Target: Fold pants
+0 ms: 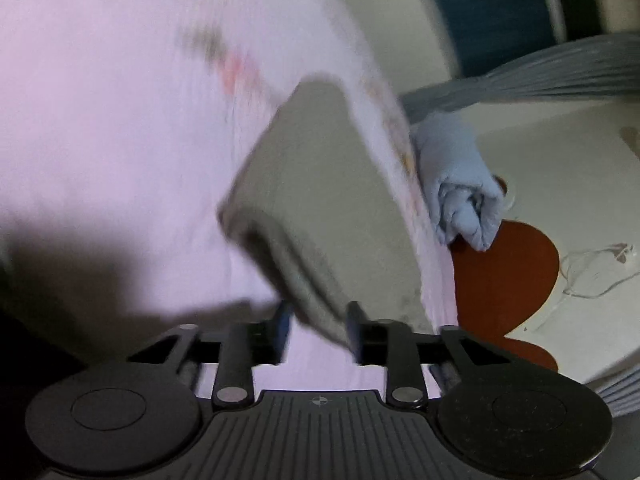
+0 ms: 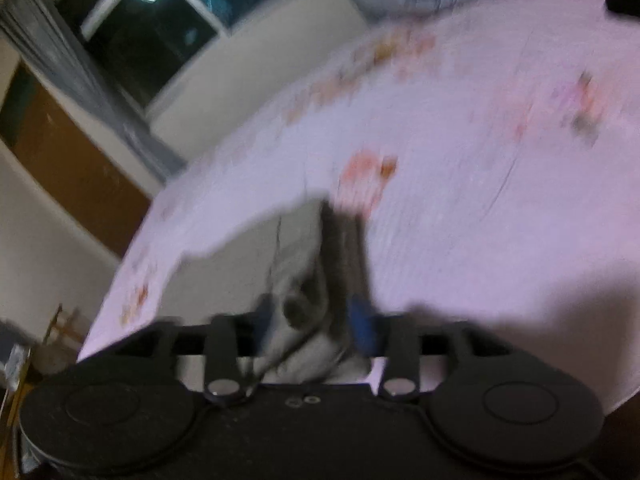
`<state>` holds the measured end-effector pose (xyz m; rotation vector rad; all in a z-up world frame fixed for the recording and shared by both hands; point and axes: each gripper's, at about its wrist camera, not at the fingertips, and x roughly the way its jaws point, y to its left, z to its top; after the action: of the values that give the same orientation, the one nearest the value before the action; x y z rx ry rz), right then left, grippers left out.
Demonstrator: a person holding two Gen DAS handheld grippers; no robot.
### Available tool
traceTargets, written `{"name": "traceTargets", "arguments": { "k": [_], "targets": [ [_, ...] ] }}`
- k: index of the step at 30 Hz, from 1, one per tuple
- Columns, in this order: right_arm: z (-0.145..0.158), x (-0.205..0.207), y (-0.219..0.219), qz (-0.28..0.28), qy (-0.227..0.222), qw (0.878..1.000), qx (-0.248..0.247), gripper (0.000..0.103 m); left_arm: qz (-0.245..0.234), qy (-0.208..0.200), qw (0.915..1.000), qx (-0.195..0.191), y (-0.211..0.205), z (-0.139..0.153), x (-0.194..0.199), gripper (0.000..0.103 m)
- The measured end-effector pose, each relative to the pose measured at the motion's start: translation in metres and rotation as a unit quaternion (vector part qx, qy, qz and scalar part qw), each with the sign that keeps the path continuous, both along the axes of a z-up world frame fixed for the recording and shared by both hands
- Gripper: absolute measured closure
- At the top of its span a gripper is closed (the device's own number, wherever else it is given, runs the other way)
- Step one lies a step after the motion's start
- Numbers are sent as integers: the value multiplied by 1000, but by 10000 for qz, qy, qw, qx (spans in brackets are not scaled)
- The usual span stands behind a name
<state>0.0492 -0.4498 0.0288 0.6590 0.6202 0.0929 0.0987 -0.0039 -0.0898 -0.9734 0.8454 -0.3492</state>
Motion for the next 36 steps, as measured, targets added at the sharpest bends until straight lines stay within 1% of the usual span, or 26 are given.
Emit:
{"name": "traceTargets", "arguments": {
  "k": [1,2,4,6,7,8,9,10,12,15,17,20,21,22,23,24,26,28,29,30,31,32,33,34,35,36],
  "targets": [
    [2,0,-3,-8,11,10000,30,39,132,-157,9995,251,9,11,1,52],
    [2,3,-5,15,100,9999,48,42,208,-308,9983,444,15,20,5,42],
    [1,7,-3,25,60,9998,184,43,306,-441,9955,782,24,33,21,40],
    [-5,17,4,-66,391,9992,99,40,188,-505,9912,1212,26,44,44,38],
    [-12,22,5,4,600,9980,219,39,139,-472,9897,1345,27,47,53,37],
    [-20,24,7,95,831,9959,337,39,83,-484,9888,1407,27,50,62,37],
    [-25,25,8,74,937,9945,460,42,102,-462,9886,1426,27,51,68,37],
    [-28,21,8,42,911,9937,650,43,113,-415,9890,1417,29,51,70,37],
    [-37,18,4,-140,1137,9879,1044,42,73,-396,9894,1398,33,46,71,37],
    [-51,14,-3,-225,1261,9728,1929,41,56,-308,9896,1401,30,39,66,37],
    [-56,16,-1,-148,1256,9667,2226,40,63,-239,9901,1381,32,30,63,37],
    [-62,23,2,-236,1263,9617,2421,38,39,-141,9905,1365,32,23,64,37],
    [-61,28,3,-246,1239,9614,2443,44,6,-119,9902,1388,30,21,64,37],
    [-58,30,5,-258,1217,9641,2344,54,-9,-93,9899,1415,30,20,63,37],
    [-53,33,8,-165,1178,9698,2130,71,-20,-79,9901,1403,30,18,63,37],
    [-47,34,11,-60,1060,9760,1902,79,-32,-62,9904,1381,30,16,63,37],
    [-28,35,22,293,678,9892,1270,82,-27,-56,9904,1382,30,14,62,37],
    [-11,31,33,648,161,9953,701,82,-28,-43,9909,1344,31,11,60,37],
    [-6,30,41,844,-40,9960,276,82,-37,-35,9910,1339,31,10,60,37],
    [-6,31,48,1024,-94,9942,-302,83,-65,-38,9908,1349,31,9,60,37],
    [-14,35,56,1152,95,9881,-1012,82,-88,-47,9905,1374,30,9,60,37],
    [-27,40,54,1143,413,9862,-1126,82,-138,-63,9896,1430,28,10,61,37],
    [-36,44,46,1086,582,9884,-889,82,-171,-90,9882,1520,27,12,61,37],
    [-36,45,40,1019,567,9910,-661,81,-188,-138,9856,1677,25,16,61,37],
    [-31,44,36,909,487,9927,-618,76,-212,-195,9822,1856,23,20,61,37],
    [-25,41,34,810,391,9941,-606,75,-228,-264,9786,2029,20,24,60,37]
  ]
}}
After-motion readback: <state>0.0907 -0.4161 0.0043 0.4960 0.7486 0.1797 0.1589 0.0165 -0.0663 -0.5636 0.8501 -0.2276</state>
